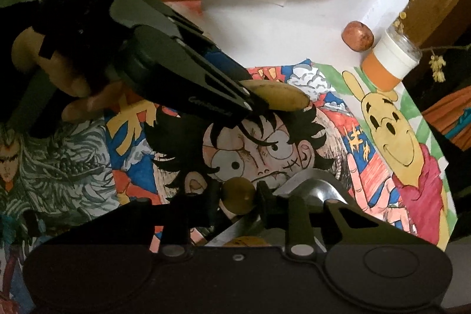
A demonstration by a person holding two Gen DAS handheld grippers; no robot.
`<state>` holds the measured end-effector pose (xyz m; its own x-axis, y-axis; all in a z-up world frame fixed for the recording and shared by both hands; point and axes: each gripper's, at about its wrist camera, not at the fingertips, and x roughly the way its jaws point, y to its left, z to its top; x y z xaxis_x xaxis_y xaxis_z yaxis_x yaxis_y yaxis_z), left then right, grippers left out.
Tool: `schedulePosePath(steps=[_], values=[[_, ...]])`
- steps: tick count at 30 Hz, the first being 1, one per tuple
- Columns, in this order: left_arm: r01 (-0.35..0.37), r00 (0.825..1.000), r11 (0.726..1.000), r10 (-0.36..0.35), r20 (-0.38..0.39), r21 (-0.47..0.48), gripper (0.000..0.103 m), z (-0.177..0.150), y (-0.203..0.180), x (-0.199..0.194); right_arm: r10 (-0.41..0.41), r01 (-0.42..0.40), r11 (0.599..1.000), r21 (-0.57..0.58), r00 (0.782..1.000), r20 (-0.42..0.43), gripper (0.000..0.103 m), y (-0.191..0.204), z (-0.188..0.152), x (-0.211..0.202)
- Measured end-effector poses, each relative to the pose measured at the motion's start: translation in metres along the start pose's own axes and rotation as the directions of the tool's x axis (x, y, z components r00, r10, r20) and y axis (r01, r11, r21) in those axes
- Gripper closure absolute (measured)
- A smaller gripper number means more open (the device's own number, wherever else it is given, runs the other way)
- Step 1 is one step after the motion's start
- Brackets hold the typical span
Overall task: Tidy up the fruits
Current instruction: 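Lift the small banana with the left tool while the right grasps the brown fruit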
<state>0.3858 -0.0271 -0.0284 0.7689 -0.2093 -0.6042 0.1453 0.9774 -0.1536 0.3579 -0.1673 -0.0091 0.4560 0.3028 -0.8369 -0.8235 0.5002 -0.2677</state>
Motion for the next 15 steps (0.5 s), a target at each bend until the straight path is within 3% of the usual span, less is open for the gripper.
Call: schedulePosePath(steps=[6, 8, 15], values=[[-0.004, 1.000, 1.000, 0.004, -0.005, 0.025, 0.060, -0.0004, -0.0030, 0.0000, 0.004, -0.005, 0.999, 0.036, 1.000, 0.028, 0.073, -0.0006, -0.0020, 0.0007], [-0.004, 1.000, 0.999, 0.004, -0.008, 0.036, 0.069, -0.0007, -0.0047, -0.0003, -0.004, 0.003, 0.999, 0.038, 0.999, 0.042, 0.073, 0.0012, -0.0046, -0.0004], [0.026, 1.000, 1.000, -0.026, -0.015, -0.011, 0.070, 0.0004, 0.0015, -0.0019, -0.037, 0.034, 0.998, 0.046, 0.997, 0.061, 0.073, 0.0069, -0.0082, -0.0019]])
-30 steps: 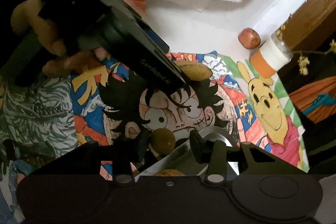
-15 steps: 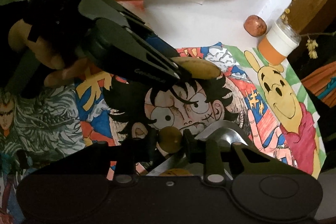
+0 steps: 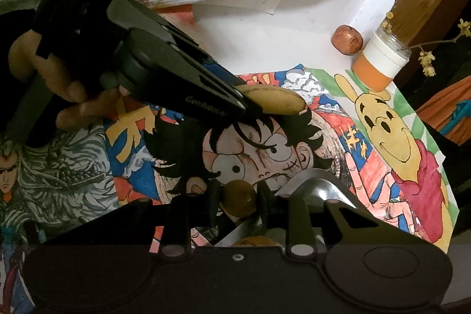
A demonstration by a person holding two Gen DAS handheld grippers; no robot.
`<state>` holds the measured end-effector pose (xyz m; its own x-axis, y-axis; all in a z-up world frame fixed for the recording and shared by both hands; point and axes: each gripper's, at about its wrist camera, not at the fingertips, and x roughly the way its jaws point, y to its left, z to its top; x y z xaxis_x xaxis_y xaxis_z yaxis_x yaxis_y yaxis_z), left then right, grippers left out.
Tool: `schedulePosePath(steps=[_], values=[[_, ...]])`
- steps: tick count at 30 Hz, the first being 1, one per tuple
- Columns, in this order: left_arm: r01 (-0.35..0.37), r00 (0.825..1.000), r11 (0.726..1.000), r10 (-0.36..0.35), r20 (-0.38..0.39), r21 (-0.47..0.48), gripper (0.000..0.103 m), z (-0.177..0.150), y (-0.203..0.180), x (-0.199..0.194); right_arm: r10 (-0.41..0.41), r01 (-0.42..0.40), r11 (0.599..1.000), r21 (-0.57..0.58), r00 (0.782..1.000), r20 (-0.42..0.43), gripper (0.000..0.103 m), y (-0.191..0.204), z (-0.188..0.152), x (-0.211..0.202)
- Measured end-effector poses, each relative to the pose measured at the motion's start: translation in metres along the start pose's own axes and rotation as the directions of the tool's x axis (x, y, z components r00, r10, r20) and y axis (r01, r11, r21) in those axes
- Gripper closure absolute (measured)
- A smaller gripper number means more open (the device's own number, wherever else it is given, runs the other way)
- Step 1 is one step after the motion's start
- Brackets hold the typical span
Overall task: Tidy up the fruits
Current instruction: 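Lift the small banana with the left tool while the right grasps the brown fruit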
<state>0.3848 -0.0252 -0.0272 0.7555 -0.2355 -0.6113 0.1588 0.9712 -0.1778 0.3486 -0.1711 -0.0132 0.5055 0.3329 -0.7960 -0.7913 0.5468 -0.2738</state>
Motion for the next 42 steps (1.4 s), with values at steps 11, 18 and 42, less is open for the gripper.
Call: schedulePosePath(steps=[11, 18, 42], values=[[0.143, 0.989, 0.969, -0.150, -0.015, -0.203, 0.070, 0.001, 0.028, -0.002, -0.012, 0.012, 0.999, 0.030, 1.000, 0.009, 0.074, 0.000, -0.001, 0.000], [0.190, 0.979, 0.946, -0.203, -0.023, -0.263, 0.070, 0.000, 0.034, -0.002, -0.017, 0.016, 0.999, 0.044, 1.000, 0.021, 0.074, 0.001, -0.002, -0.001], [0.293, 0.953, 0.887, -0.301, 0.033, -0.358, 0.070, -0.005, 0.038, -0.007, -0.116, 0.091, 0.984, 0.153, 0.980, 0.164, 0.074, 0.001, -0.020, -0.033]])
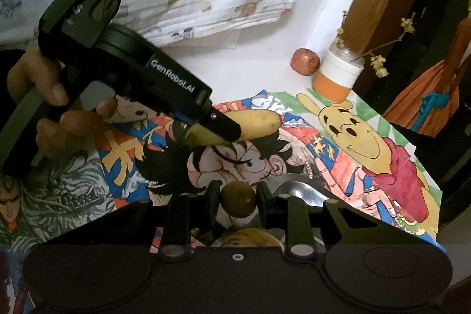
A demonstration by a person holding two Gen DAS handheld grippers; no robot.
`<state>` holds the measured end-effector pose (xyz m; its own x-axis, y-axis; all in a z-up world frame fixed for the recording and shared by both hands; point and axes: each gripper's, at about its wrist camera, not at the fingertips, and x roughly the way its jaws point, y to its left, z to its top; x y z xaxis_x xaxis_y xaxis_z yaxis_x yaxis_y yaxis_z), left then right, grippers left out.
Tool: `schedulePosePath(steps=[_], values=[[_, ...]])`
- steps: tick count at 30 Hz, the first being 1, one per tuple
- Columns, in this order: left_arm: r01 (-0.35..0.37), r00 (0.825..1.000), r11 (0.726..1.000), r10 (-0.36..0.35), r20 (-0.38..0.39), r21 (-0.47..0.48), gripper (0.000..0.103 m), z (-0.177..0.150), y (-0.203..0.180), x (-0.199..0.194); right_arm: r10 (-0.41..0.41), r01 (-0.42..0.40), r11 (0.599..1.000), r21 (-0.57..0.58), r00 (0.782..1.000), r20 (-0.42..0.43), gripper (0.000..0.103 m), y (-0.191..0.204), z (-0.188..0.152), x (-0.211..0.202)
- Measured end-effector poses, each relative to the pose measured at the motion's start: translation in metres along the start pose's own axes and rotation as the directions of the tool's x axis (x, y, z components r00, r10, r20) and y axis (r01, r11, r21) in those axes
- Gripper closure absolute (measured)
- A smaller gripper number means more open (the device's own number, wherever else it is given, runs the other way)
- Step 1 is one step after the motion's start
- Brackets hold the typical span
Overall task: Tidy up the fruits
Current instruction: 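Lift the small banana with the left tool while the right grasps the brown fruit, then carry the banana and brown fruit over the metal tray with both tools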
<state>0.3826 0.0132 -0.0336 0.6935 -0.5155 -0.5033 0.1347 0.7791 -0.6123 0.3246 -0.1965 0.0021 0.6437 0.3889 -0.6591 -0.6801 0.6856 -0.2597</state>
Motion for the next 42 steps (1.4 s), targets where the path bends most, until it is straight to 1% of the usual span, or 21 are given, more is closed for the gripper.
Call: schedulePosePath(steps=[4, 10, 14, 17, 22, 25, 29, 35, 42], values=[[0.012, 1.000, 1.000, -0.013, 0.021, 0.026, 0.070, -0.001, -0.005, -0.001, -0.013, 0.012, 0.999, 0.032, 1.000, 0.017, 0.074, -0.007, -0.002, -0.007], [0.072, 0.996, 0.996, -0.075, 0.057, 0.053, 0.070, -0.004, -0.011, -0.003, -0.042, 0.037, 0.994, 0.099, 0.998, 0.046, 0.074, -0.022, -0.009, -0.018], [0.093, 0.990, 0.993, -0.100, 0.098, 0.070, 0.070, -0.008, -0.019, -0.004, -0.071, 0.058, 0.985, 0.161, 0.994, 0.079, 0.074, -0.037, -0.014, -0.027], [0.125, 0.986, 0.990, -0.131, 0.103, 0.064, 0.070, -0.008, -0.027, 0.002, -0.097, 0.075, 0.976, 0.206, 0.990, 0.103, 0.074, -0.049, -0.017, -0.034], [0.136, 0.987, 0.984, -0.144, 0.065, 0.114, 0.070, -0.008, -0.051, 0.015, -0.149, 0.112, 0.957, 0.269, 0.981, 0.121, 0.074, -0.071, -0.030, -0.044], [0.156, 0.987, 0.979, -0.161, 0.030, 0.129, 0.070, -0.005, -0.065, 0.028, -0.169, 0.128, 0.944, 0.305, 0.979, 0.110, 0.074, -0.083, -0.041, -0.046], [0.157, 0.987, 0.974, -0.158, -0.009, 0.163, 0.070, -0.007, -0.081, 0.045, -0.184, 0.143, 0.929, 0.342, 0.979, 0.090, 0.074, -0.095, -0.058, -0.044], [0.158, 0.986, 0.971, -0.145, -0.082, 0.180, 0.070, -0.015, -0.092, 0.073, -0.202, 0.167, 0.912, 0.375, 0.978, 0.057, 0.074, -0.105, -0.081, -0.043], [0.155, 0.984, 0.966, -0.132, -0.120, 0.206, 0.070, -0.018, -0.094, 0.086, -0.212, 0.184, 0.901, 0.394, 0.977, 0.027, 0.074, -0.109, -0.101, -0.042]])
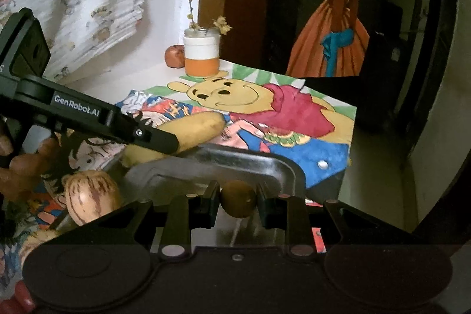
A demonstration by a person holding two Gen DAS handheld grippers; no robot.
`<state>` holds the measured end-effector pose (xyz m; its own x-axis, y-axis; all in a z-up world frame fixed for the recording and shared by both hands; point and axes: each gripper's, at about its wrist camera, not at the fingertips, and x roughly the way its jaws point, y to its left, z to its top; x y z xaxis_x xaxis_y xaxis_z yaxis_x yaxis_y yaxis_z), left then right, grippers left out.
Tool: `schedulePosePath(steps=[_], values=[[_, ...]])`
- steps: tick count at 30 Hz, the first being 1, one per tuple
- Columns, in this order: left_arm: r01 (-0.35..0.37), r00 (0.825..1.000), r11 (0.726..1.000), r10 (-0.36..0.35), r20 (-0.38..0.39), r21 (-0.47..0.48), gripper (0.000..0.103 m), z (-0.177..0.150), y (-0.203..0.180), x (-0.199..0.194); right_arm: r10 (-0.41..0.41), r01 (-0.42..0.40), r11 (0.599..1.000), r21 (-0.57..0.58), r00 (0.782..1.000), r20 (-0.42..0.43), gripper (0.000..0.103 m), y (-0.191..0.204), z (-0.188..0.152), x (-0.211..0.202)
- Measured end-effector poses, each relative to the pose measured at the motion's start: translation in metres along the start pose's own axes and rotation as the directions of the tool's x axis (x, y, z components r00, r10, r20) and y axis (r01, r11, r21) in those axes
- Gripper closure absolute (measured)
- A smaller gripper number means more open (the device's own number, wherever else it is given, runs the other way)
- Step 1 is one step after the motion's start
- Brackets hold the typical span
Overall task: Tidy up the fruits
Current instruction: 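Carry the banana and brown fruit over the metal tray with both tools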
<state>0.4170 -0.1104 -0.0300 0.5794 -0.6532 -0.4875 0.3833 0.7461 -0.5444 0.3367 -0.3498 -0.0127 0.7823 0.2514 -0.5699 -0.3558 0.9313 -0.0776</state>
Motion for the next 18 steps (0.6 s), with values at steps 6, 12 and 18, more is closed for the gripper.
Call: schedulePosePath(steps=[6, 12, 18], values=[[0.008, 1.000, 1.000, -0.007, -0.008, 0.018, 0.070, 0.0021, 0.0012, -0.0004, -0.012, 0.012, 1.000, 0.013, 1.000, -0.006, 0.074, -0.0019, -0.0040, -0.0024], [-0.016, 0.999, 1.000, 0.017, -0.030, 0.022, 0.070, 0.0056, 0.0033, 0.0018, -0.022, 0.023, 1.000, 0.016, 0.999, -0.024, 0.074, -0.0015, -0.0054, -0.0011], [-0.063, 0.996, 0.997, 0.066, -0.061, 0.047, 0.070, 0.0052, 0.0039, 0.0060, -0.025, 0.025, 1.000, -0.005, 0.998, -0.053, 0.074, 0.0028, -0.0050, 0.0038]])
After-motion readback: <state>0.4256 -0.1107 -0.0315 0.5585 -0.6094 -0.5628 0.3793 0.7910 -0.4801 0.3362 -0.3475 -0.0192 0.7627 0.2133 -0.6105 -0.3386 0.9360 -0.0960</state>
